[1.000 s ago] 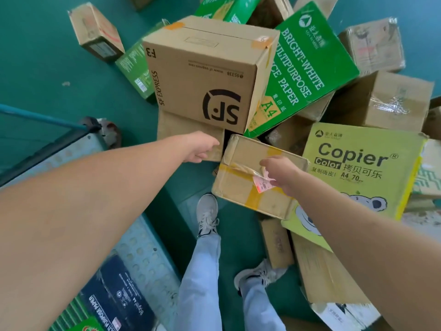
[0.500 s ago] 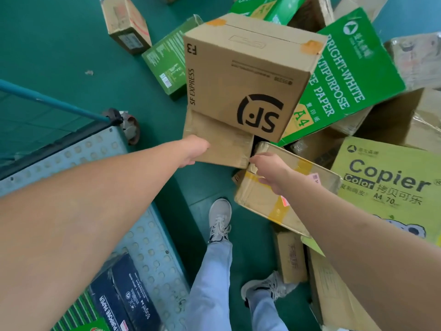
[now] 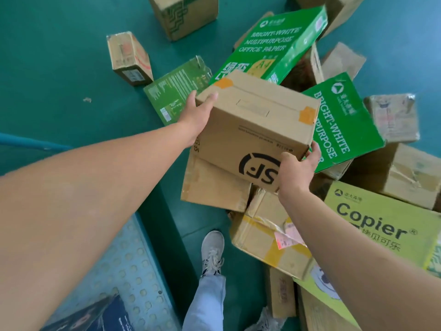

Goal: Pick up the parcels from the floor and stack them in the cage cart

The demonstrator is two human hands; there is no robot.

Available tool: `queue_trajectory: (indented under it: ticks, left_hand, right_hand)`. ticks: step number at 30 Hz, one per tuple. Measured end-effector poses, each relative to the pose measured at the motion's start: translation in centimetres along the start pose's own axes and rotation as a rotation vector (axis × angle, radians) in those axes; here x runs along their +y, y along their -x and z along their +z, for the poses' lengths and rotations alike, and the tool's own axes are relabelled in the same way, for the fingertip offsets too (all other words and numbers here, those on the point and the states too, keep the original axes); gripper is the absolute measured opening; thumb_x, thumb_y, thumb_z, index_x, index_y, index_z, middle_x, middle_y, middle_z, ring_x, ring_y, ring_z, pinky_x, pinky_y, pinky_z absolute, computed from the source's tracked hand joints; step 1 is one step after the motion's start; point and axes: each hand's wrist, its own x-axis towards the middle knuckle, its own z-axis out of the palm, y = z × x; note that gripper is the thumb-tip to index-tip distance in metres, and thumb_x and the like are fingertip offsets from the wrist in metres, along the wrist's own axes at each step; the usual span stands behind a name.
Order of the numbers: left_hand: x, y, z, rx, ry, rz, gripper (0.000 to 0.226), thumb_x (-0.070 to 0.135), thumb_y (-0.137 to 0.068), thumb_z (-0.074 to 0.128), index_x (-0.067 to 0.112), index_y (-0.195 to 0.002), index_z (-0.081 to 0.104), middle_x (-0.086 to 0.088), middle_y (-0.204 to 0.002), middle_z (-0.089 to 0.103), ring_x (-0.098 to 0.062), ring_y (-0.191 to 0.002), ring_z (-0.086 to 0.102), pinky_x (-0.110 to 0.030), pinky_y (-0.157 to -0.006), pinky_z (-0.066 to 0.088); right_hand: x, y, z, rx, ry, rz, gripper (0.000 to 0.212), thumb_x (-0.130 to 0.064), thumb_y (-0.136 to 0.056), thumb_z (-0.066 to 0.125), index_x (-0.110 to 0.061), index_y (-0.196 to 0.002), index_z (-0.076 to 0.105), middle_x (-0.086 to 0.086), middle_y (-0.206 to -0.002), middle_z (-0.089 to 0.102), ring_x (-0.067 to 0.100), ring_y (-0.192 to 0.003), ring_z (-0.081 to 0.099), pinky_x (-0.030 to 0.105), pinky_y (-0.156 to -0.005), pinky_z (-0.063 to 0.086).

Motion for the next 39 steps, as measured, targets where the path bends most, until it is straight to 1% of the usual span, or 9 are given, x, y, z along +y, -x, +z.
queue_trajectory:
  ticks: [9, 14, 20, 24, 27, 30, 35, 37, 39]
  left_hand:
    - [0.8, 1.3, -0.9, -0.031, 0.060, -0.135, 0.080, 0.059, -0.090, 0.064, 0.028, -0.153, 0.026, -0.006, -0.155, 0.041, -0.031, -0.136, 0.044, -0.054, -0.117, 0.034]
    - [0.1, 5.3, -3.2, 0.041, 0.143, -0.196, 0.071, 0.048, -0.095, 0.066, 0.022, -0.148, 0.026, -0.005, -0.148, 0.039, -0.028, -0.134, 0.043, -0.054, -0.116, 0.037]
    - [0.3, 14.0, -8.3, 0.144, 0.257, -0.255, 0.067, 0.049, -0.092, 0.070, 0.021, -0.139, 0.032, -0.004, -0.129, 0.050, -0.023, -0.117, 0.052, -0.046, -0.099, 0.045]
    - [0.0, 22.6, -13.1, 0.231, 0.333, -0.289, 0.065, 0.050, -0.091, 0.071, 0.019, -0.138, 0.037, -0.002, -0.125, 0.052, -0.019, -0.107, 0.055, -0.045, -0.095, 0.047]
    - [-1.0, 28.9, -16.7, 0.249, 0.374, -0.317, 0.062, 0.052, -0.094, 0.066, 0.020, -0.141, 0.042, 0.003, -0.120, 0.059, -0.011, -0.092, 0.055, -0.037, -0.083, 0.046]
    - [-2.7, 35.1, -20.2, 0.273, 0.385, -0.367, 0.059, 0.056, -0.096, 0.061, 0.020, -0.141, 0.049, -0.001, -0.133, 0.059, -0.020, -0.105, 0.056, -0.043, -0.095, 0.044]
    - [-6.8, 43.9, -25.4, 0.359, 0.457, -0.426, 0.040, 0.050, -0.103, 0.054, 0.021, -0.130, 0.052, -0.002, -0.114, 0.054, -0.019, -0.092, 0.055, -0.036, -0.087, 0.046]
    - [-9.0, 46.2, -27.2, 0.408, 0.500, -0.445, 0.034, 0.048, -0.103, 0.055, 0.020, -0.122, 0.049, 0.000, -0.106, 0.055, -0.012, -0.079, 0.054, -0.031, -0.069, 0.046]
    - [-12.4, 48.4, -29.5, 0.462, 0.564, -0.458, 0.052, 0.052, -0.100, 0.060, 0.013, -0.130, 0.046, 0.000, -0.121, 0.058, -0.014, -0.095, 0.059, -0.033, -0.079, 0.051]
  right_hand:
    - [-3.9, 1.4, -1.4, -0.106, -0.021, 0.120, 0.090, -0.043, -0.069, 0.064, -0.042, -0.150, 0.027, 0.006, -0.139, 0.050, 0.032, -0.115, 0.061, 0.056, -0.093, 0.057]
    - [-5.2, 3.2, -2.9, -0.164, 0.091, 0.078, 0.077, -0.061, -0.054, 0.062, -0.049, -0.123, 0.030, 0.004, -0.131, 0.055, 0.029, -0.107, 0.064, 0.056, -0.091, 0.057]
    - [-8.6, 9.8, -4.6, -0.253, 0.262, -0.058, 0.082, -0.062, -0.063, 0.062, -0.041, -0.137, 0.034, 0.004, -0.135, 0.052, 0.030, -0.107, 0.063, 0.056, -0.091, 0.057]
    - [-11.0, 16.0, -6.3, -0.332, 0.453, -0.106, 0.075, -0.055, -0.091, 0.059, -0.021, -0.154, 0.037, 0.009, -0.145, 0.043, 0.034, -0.116, 0.055, 0.054, -0.100, 0.052]
    - [-11.3, 20.5, -6.9, -0.466, 0.552, -0.099, 0.080, -0.065, -0.081, 0.060, -0.021, -0.147, 0.047, 0.010, -0.140, 0.051, 0.035, -0.107, 0.062, 0.051, -0.095, 0.056]
    - [-10.0, 23.6, -5.9, -0.576, 0.648, -0.121, 0.091, -0.073, -0.067, 0.060, -0.022, -0.141, 0.050, 0.011, -0.134, 0.056, 0.035, -0.098, 0.066, 0.049, -0.085, 0.061]
    - [-9.8, 33.1, -4.5, -0.741, 0.745, -0.143, 0.035, -0.042, -0.099, 0.064, -0.019, -0.122, 0.050, 0.006, -0.112, 0.066, 0.020, -0.082, 0.064, 0.030, -0.055, 0.048]
    - [-8.7, 35.6, -3.4, -0.814, 0.775, -0.158, 0.032, -0.037, -0.101, 0.063, -0.018, -0.123, 0.052, 0.006, -0.107, 0.068, 0.019, -0.081, 0.065, 0.029, -0.055, 0.049]
    - [-7.2, 38.9, -1.7, -0.862, 0.810, -0.194, 0.034, -0.037, -0.101, 0.063, -0.017, -0.124, 0.050, 0.006, -0.107, 0.069, 0.018, -0.081, 0.065, 0.030, -0.059, 0.051]
